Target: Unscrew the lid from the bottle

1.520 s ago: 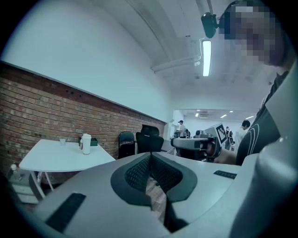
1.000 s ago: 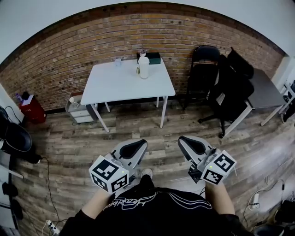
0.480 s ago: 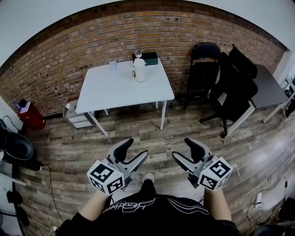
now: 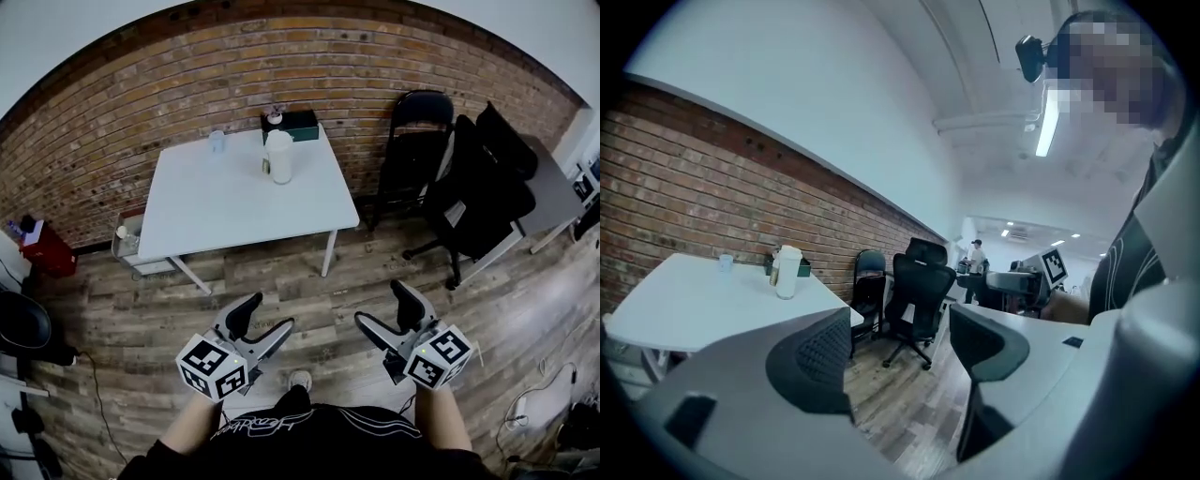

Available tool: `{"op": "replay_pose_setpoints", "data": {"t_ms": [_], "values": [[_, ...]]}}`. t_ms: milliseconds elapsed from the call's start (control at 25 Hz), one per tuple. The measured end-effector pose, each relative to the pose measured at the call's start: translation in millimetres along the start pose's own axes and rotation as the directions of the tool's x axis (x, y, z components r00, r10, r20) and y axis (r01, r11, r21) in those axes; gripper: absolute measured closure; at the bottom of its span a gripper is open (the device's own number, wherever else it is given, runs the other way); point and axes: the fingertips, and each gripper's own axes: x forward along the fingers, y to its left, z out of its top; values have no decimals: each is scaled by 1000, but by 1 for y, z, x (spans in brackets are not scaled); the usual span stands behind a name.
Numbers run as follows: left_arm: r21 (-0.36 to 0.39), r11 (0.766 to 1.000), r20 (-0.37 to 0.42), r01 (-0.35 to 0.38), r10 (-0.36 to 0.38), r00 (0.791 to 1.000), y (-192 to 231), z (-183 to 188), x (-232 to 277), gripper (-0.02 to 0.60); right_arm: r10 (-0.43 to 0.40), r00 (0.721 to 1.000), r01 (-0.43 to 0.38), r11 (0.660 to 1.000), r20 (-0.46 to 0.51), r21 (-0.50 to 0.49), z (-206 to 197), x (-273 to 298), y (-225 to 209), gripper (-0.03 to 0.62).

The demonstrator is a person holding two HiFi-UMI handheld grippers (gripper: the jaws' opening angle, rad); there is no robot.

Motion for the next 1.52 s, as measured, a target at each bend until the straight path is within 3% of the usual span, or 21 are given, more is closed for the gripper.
{"op": "replay_pose_setpoints", "data": {"t_ms": [320,560,760,920,1040,1280,1520], "values": [[38,999,-17,8,-7,1000,64,11,33,230,12,1000,-12,1000,-19,-4,15,75,-26,153],[-19,999,-14,40,-41,999,91,23,55,229,16,1000,-16,1000,-24,4,18,107,-40,152],[7,999,-8,39,-39,999,106,34,79,229,24,1000,-24,1000,-3,8,26,128,-63,154],[-48,998,4,51,-51,999,121,41,105,229,58,998,-58,998,8,14,33,150,-82,154],[-17,999,-29,27,-27,999,135,43,128,229,83,997,-83,996,-4,11,38,170,-103,154],[-73,997,-54,-21,17,998,186,60,185,229,133,991,-132,990,3,48,62,231,-163,154],[-78,992,-84,-104,97,992,244,77,237,229,206,978,-206,978,-19,30,87,290,-212,154]]}}
